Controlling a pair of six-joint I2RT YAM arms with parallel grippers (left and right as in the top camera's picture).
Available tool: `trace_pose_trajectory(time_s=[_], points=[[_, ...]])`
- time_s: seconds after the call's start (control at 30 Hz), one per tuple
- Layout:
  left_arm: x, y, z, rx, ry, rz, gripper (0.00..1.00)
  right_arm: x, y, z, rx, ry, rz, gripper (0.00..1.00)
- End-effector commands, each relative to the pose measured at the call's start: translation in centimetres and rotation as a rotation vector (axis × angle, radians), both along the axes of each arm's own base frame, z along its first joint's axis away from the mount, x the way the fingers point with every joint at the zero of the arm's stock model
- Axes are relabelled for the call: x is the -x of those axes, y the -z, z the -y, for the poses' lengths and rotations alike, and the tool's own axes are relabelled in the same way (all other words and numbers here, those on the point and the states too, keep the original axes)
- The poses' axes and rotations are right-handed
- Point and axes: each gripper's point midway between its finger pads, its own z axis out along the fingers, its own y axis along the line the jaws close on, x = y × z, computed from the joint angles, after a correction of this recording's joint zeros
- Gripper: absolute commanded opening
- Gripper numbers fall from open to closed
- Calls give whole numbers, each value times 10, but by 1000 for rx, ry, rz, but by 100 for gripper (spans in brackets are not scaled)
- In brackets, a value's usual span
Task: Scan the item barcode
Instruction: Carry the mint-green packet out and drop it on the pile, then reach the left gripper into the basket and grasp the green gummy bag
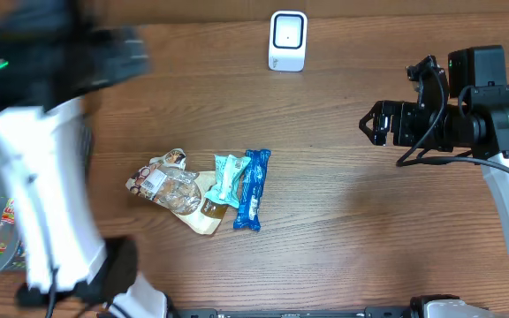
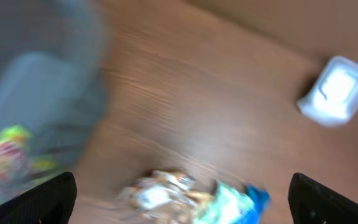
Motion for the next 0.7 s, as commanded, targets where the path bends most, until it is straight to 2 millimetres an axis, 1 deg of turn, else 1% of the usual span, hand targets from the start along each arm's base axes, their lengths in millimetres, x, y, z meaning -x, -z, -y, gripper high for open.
trace_pose_trajectory(time_s=[0.0,0.07,0.13,0.2,0.23,0.3,0.4,0.53,0.6,0.67], points=[[55,-26,-58,-26,-165,61,100,-2,-10,-2,-2,-10,32,100],[92,-22,-96,-44,-325,35,100,-3,-10,-2,-3,-10,33,100],[135,-8,-134,-31,-544,-12,100,-3,-10,-2,-3,-10,35,100],[165,10,-163,27,-738,-33,100,-3,-10,-2,-3,-10,37,100],[171,20,-174,49,-789,-40,100,-4,-10,-2,-3,-10,38,100],[173,41,-196,95,-842,-37,100,-4,-11,-2,-3,-10,39,100],[155,78,-220,151,-825,-36,99,-4,-11,-2,-3,-10,39,100],[133,125,-236,184,-806,-80,100,-3,-10,-2,-3,-10,36,100],[129,149,-241,206,-807,-124,100,-3,-10,-2,-3,-10,35,100],[130,176,-243,232,-816,-195,100,-3,-10,-2,-3,-10,35,100]])
